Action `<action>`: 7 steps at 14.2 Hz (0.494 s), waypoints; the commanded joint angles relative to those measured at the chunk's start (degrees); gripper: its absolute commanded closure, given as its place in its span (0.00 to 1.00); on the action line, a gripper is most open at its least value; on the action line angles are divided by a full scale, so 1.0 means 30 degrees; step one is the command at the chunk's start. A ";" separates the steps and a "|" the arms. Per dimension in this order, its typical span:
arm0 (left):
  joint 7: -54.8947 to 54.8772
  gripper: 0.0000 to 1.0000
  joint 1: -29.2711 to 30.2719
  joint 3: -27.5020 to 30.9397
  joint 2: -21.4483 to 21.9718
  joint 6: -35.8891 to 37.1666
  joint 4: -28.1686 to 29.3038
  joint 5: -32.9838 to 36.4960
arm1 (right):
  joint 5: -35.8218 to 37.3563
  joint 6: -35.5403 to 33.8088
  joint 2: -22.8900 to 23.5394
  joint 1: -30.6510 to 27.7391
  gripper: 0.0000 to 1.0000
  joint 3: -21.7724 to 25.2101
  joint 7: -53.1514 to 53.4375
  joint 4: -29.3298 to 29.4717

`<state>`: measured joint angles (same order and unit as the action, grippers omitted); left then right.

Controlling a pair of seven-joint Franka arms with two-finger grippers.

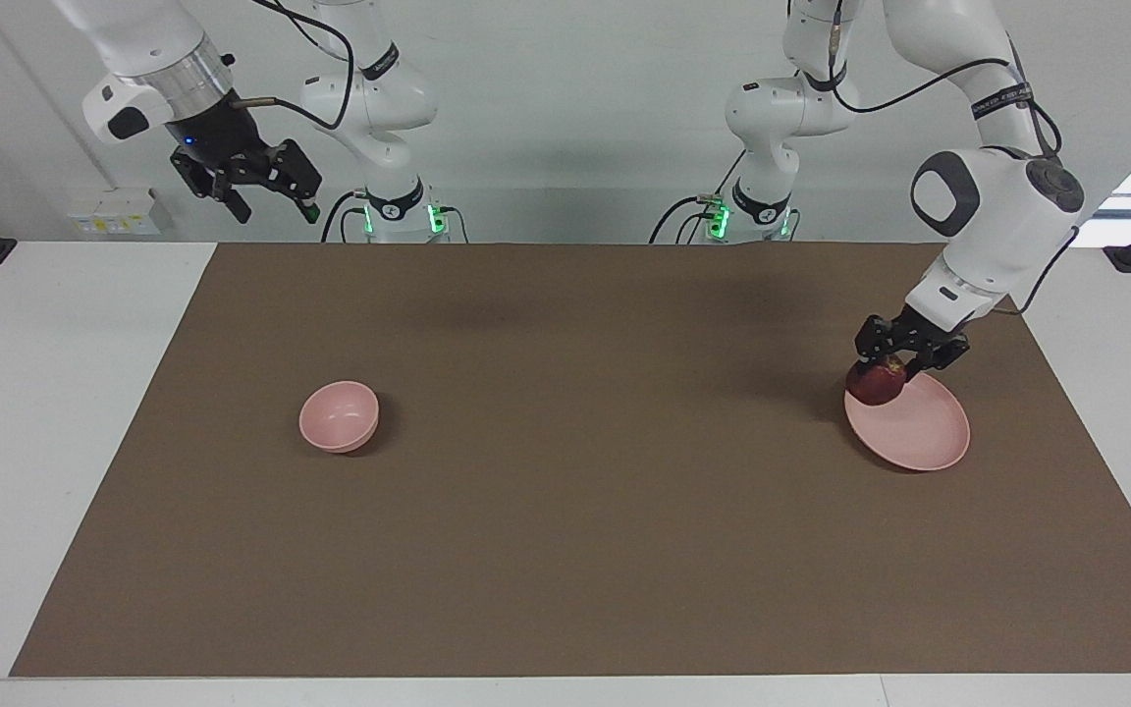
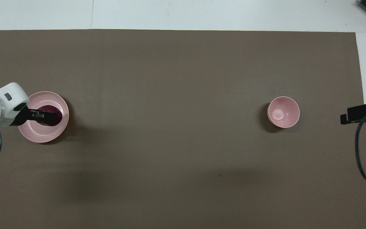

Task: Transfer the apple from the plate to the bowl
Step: 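Lift the apple with the left gripper while the right gripper approaches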

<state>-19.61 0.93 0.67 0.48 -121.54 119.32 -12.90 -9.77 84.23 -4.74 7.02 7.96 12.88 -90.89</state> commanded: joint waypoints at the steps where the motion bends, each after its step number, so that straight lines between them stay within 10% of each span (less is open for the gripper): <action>1: 0.0729 1.00 -0.1504 0.0274 0.0776 0.0698 -0.0017 -0.0913 | -0.1076 0.1688 -0.0237 0.0967 0.00 -0.0045 0.2614 -0.1198; 7: 0.4623 1.00 -0.3877 0.0041 0.0835 0.0435 0.0100 -0.5567 | -0.3798 0.4615 0.1926 0.2258 0.00 -0.0045 0.7151 -0.1668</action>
<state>-9.63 -8.16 0.30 2.19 -120.53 119.23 -26.23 -18.04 94.82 -1.67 12.80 7.82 29.68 -95.27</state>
